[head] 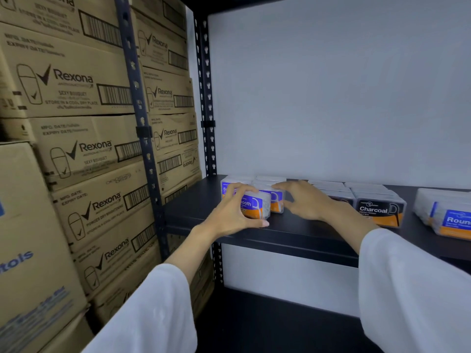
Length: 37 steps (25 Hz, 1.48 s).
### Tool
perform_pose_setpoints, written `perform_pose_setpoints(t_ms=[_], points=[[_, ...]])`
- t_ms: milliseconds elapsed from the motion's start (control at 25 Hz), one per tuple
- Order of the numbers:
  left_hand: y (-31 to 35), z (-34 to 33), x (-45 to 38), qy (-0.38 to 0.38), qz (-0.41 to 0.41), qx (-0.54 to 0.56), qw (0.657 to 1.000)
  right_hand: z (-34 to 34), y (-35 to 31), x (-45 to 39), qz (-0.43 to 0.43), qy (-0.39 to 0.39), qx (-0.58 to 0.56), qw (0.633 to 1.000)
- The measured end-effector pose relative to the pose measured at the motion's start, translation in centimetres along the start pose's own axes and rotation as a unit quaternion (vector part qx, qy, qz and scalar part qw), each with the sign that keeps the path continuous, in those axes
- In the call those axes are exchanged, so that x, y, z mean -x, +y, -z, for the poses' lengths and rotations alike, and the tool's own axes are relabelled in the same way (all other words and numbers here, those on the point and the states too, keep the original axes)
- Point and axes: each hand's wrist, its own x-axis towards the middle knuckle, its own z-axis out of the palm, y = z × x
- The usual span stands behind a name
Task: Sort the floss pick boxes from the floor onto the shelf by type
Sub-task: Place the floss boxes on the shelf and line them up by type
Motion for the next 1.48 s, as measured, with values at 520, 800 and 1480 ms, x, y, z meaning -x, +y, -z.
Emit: perform_pose_setpoints(t_ms=[520,800,1480], points=[[-3.7,0.7,-2.1,0.123,0.07,-0.027,0.99,-0.6,0.8,-0.9,-0.002,0.023,-0.032,0.999],[-4.2,1.3,-3.2,0.095,0.042,-0.055,0.993,-0.1,0.7,-1.2,0.013,0.028,-0.045,0.998],[-4.5,1.5,-5.0,0.049,0.026,-0.146,0.988,0.2,0.4,-1.2,-0.017,0.002,0.027,0.999]])
